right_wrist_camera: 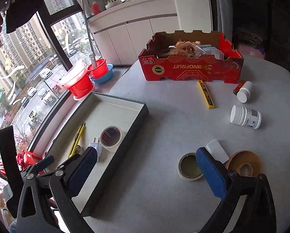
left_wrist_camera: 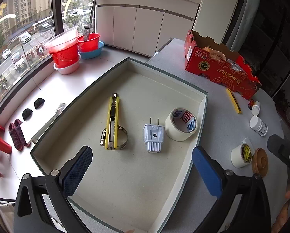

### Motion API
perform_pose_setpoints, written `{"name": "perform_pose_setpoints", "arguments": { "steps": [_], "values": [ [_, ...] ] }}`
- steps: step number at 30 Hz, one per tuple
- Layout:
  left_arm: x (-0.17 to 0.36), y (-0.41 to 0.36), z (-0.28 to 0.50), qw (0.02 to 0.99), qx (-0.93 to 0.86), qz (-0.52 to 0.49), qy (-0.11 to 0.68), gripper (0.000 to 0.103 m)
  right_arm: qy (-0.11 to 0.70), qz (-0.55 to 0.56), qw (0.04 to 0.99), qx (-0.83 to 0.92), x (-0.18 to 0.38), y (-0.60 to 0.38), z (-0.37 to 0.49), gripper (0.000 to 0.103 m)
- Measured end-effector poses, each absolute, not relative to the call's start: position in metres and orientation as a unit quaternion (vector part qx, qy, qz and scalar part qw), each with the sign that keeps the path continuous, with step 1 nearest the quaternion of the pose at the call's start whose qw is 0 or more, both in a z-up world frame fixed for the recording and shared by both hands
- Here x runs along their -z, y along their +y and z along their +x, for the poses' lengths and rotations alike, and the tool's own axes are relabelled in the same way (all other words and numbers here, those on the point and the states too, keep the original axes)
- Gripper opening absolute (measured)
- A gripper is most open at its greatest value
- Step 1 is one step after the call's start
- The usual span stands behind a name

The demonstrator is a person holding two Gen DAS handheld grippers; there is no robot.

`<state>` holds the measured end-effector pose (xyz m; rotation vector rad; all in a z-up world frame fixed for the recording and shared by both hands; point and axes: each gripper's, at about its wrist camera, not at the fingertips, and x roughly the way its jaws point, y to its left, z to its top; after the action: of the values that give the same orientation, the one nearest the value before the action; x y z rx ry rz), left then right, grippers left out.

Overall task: Organize rigid objects
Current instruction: 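Withdraw both tools from the tray back toward the table, then move the left tool to the steel hose clamp while the right tool approaches the red block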

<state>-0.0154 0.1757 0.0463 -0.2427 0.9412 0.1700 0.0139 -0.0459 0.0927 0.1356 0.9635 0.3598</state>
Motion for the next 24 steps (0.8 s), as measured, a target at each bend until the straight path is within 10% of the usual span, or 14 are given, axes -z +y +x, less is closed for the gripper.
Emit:
{"name": "perform_pose_setpoints", "arguments": {
  "steps": [24],
  "values": [
    [-0.023,0.019,-0.060,0.864,0.055,0.036,0.499,0.103,0.495,0.186,0.848,-0.026,-0.046,-0.209,-0.079,0.102]
  ]
}}
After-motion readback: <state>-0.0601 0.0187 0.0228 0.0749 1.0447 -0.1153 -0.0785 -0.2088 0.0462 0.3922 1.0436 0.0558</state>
